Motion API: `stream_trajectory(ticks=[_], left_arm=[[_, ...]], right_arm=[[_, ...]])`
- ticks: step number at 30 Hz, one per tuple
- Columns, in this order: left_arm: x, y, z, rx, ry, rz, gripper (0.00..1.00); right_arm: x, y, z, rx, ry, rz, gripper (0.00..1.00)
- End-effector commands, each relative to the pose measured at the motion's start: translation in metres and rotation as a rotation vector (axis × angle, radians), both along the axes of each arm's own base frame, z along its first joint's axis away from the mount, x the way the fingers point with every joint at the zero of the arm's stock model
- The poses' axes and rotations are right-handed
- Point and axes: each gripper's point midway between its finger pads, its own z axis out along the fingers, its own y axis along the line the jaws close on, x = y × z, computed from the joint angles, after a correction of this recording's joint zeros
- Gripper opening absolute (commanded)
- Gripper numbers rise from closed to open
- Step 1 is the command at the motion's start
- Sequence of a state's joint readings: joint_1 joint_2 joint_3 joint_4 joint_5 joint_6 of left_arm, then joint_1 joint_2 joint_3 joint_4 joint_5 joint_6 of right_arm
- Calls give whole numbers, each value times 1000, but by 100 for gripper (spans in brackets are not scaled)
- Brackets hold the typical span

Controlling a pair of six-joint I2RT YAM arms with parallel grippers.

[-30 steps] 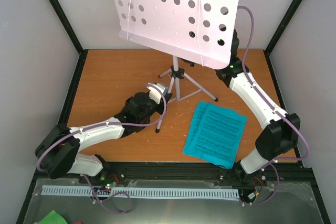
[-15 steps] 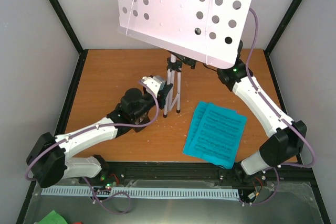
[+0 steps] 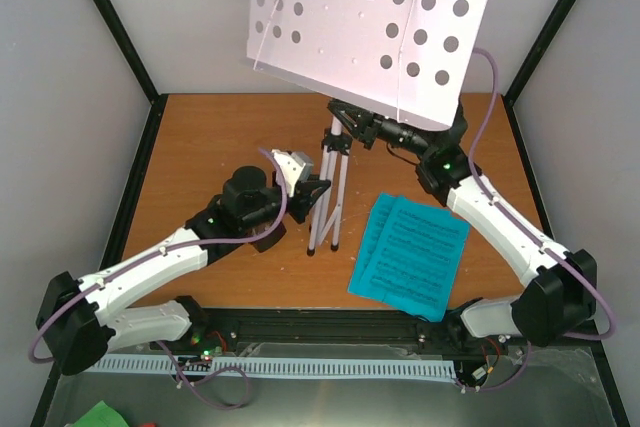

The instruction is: Pack up the instrument practice props

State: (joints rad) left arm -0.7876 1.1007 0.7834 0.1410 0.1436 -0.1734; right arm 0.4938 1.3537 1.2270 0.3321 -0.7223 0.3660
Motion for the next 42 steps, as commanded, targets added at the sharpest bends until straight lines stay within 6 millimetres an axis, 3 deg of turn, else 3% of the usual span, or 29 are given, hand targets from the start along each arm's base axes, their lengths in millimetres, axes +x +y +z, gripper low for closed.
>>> stream_trajectory(ticks=[1,14,22,28,42], left_arm=[[-18,7,89,-265,-34,-40,0],[-25,8,25,-181,211,-28,0],[-12,1,-31,-91,298,14,0],[4,0,-58,-31,310,79,0],[29,-14,-108,48,355,129,0]], right_arm=[[-7,2,-13,97,118,-7,3],[10,-24,-120,242,446,-188,3],[22,-31,-179,236,531,-270,3],[40,-37,-213,194,536,-376,3],[67,-40,-270,178,529,-489,3]])
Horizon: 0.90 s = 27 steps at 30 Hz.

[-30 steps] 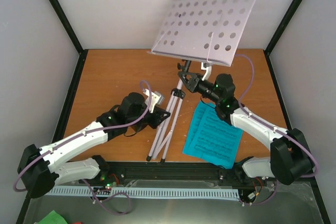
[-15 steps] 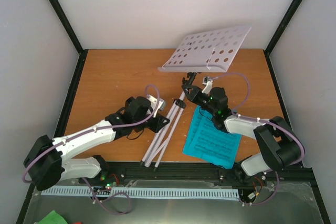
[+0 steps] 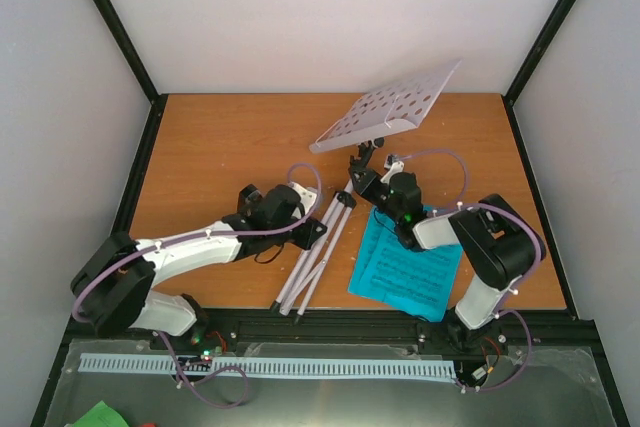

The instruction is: Pack up the instrument practice props

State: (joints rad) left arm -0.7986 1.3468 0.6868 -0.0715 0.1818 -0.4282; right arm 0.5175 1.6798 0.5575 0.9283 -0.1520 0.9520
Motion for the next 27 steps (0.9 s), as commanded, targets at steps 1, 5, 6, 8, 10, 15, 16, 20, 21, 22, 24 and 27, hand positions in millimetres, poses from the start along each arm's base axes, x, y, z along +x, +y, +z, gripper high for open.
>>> stream_trajectory(ticks=[1,5,6,8,10,15,16,20,21,22,24,27], left_arm=[[52,-21,71,-164,-250,92,0],[57,-21,60,-142,-244,107,0],[57,-21,57,-134,-240,111,0],[59,-21,51,-125,-233,115,0],[59,-21,46,-120,-223,118,0],[63,-20,36,-94,-219,131,0],[65,-20,34,-85,-219,135,0],[69,-20,23,-55,-216,141,0],[69,-21,21,-51,-213,139,0],[69,-22,18,-47,-209,136,0],[71,-24,13,-39,-204,134,0],[72,-27,4,-30,-191,127,0]], right_arm=[[0,11,33,-62,-280,35,3],[1,10,19,-77,-279,31,3],[1,10,16,-78,-279,31,3],[0,9,10,-78,-280,33,3],[-1,8,7,-64,-283,29,3],[2,2,-8,-68,-245,14,9],[3,1,-11,-70,-234,10,10],[5,-5,-22,-74,-201,3,17],[5,-5,-24,-75,-197,3,18],[5,-6,-25,-75,-192,4,19],[5,-7,-29,-74,-181,6,23],[4,-9,-34,-73,-164,5,30]])
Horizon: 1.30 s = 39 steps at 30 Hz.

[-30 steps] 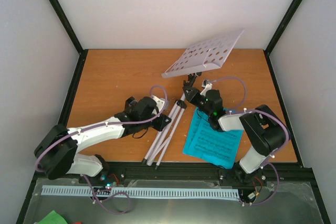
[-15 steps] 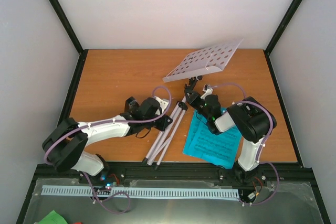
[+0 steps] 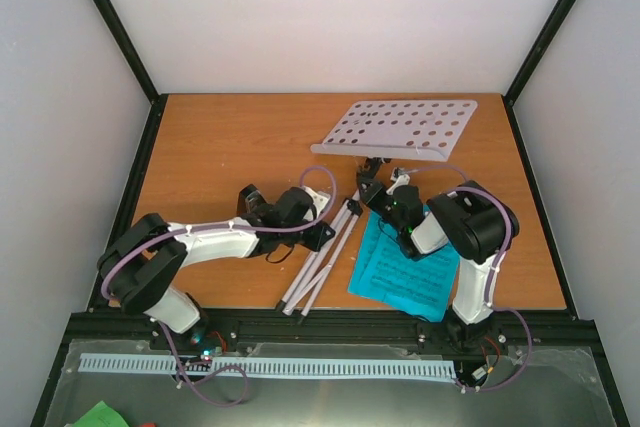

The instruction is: Pack up the instrument practice props

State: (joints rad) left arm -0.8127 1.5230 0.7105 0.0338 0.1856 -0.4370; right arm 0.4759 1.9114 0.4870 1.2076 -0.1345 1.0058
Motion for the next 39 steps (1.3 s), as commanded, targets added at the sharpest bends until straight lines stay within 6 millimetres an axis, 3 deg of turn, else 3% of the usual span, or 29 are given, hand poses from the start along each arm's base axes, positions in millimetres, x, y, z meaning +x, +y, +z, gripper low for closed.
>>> stream_trajectory(ticks=[1,17,20,24,29,33,35,37,39], left_arm=[[63,-10,37,-56,-225,132,0],[61,-15,10,-38,-167,119,0],[60,-18,14,-52,-165,109,16],[57,-21,26,-84,-177,86,39],[57,-31,61,-125,-234,26,69],[56,-41,117,-195,-322,-38,91],[54,-44,150,-234,-377,-74,98],[53,-46,183,-257,-446,-108,99],[57,-41,214,-264,-504,-107,99]], right_arm=[[-1,12,23,-105,-208,72,32],[-10,-5,28,-89,-220,25,49],[-12,-7,38,-109,-243,28,54],[-15,-11,65,-183,-316,30,69],[-19,-24,107,-288,-409,23,82],[-17,-39,138,-476,-424,18,86],[-15,-52,158,-589,-436,-13,90],[-16,-71,178,-691,-444,-65,99],[-20,-91,198,-758,-458,-122,100]])
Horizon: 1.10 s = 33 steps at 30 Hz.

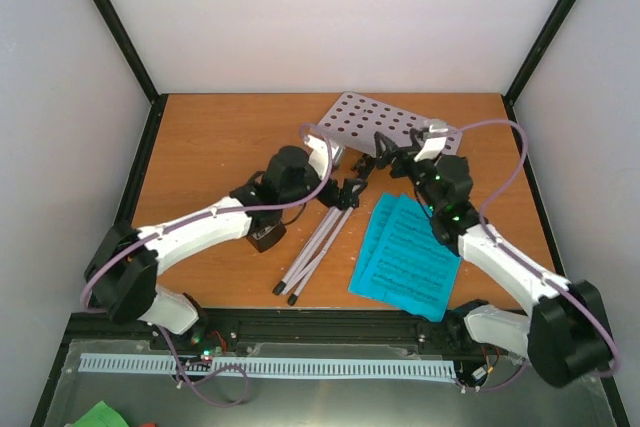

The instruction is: Pack up the instrument practice props

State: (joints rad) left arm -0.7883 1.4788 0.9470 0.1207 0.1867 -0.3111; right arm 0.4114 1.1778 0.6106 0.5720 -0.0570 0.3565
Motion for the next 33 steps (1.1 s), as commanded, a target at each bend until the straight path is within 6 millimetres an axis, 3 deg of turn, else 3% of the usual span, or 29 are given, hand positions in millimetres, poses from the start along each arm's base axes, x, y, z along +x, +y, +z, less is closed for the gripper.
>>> stream_trajectory(ticks=[1,5,7,10,13,15,19,22,23,24,28,33], left_arm=[[6,7,93,-62,-182,-49,100],[34,56,142,-137,-207,2,99],[62,108,154,-145,-218,125,99],[84,189,156,-152,-209,311,100],[86,278,145,-180,-199,519,99],[82,327,127,-198,-184,635,99],[76,398,56,-195,-128,856,100],[67,428,3,-201,-122,1001,99],[65,435,2,-199,-168,1040,99],[56,438,-15,-194,-174,1078,99],[41,457,-29,-148,-273,1202,99],[39,465,-23,-27,-380,1211,100]], right_arm=[[-6,-47,6,-270,33,-161,100],[-13,-87,23,-278,42,-246,100],[-16,-109,21,-266,63,-303,100],[-22,-139,10,-223,87,-372,100],[-28,-166,-7,-194,94,-441,100],[-28,-178,-21,-190,111,-472,100],[-27,-190,-48,-154,106,-517,100],[-29,-197,-72,-172,82,-557,100],[-29,-199,-77,-182,73,-567,100],[-30,-201,-82,-198,71,-579,100],[-29,-203,-92,-245,37,-594,100],[-23,-203,-103,-281,27,-586,100]])
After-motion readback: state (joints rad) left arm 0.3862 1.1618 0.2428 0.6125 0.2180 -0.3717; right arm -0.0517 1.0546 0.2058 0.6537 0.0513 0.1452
